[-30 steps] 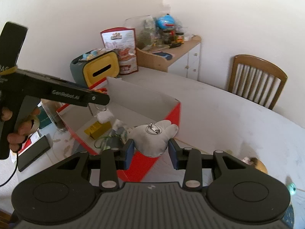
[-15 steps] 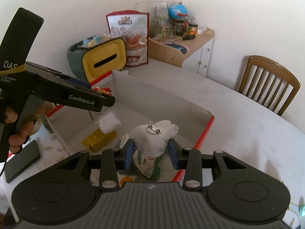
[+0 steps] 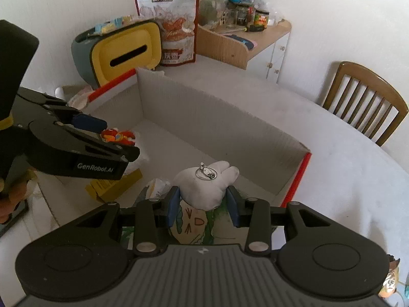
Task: Organize objects
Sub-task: 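Open both tools to drop the plush and keychain into the box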
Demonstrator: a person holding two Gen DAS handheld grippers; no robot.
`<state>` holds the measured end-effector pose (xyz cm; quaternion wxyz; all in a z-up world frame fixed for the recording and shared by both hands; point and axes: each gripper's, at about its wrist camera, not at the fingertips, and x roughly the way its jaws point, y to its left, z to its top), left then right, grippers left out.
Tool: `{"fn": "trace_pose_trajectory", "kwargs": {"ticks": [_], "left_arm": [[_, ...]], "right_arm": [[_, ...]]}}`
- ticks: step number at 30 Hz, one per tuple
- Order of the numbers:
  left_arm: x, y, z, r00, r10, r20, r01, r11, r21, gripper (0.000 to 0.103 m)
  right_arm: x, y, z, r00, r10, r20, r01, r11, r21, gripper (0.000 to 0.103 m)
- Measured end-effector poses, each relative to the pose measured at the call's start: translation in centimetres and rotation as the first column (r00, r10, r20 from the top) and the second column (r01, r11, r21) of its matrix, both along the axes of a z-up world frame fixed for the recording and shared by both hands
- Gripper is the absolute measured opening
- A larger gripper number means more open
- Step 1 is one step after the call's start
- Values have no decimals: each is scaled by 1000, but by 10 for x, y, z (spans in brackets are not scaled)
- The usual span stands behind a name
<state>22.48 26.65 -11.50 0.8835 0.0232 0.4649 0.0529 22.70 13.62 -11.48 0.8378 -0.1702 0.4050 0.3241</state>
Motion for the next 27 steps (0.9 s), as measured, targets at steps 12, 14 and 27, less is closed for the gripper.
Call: {"fn": "trace_pose_trajectory", "kwargs": {"ticks": [12,14,27], "left_arm": [[-2,2,-8,999,-9,-40,9,1000,-2,58],[-2,3,-11,999,-7,-54,7,1000,-3,58],[-15,-2,3,1000,-24,-18,23,999,-36,68]], "right_arm": [[-4,6,-12,999,38,-33,-39,999,-17,47],[-6,4,-11,999,41,-27,-41,999,-15,54],[-34,-42,30,1000,13,-8,-12,996,86,58]]}}
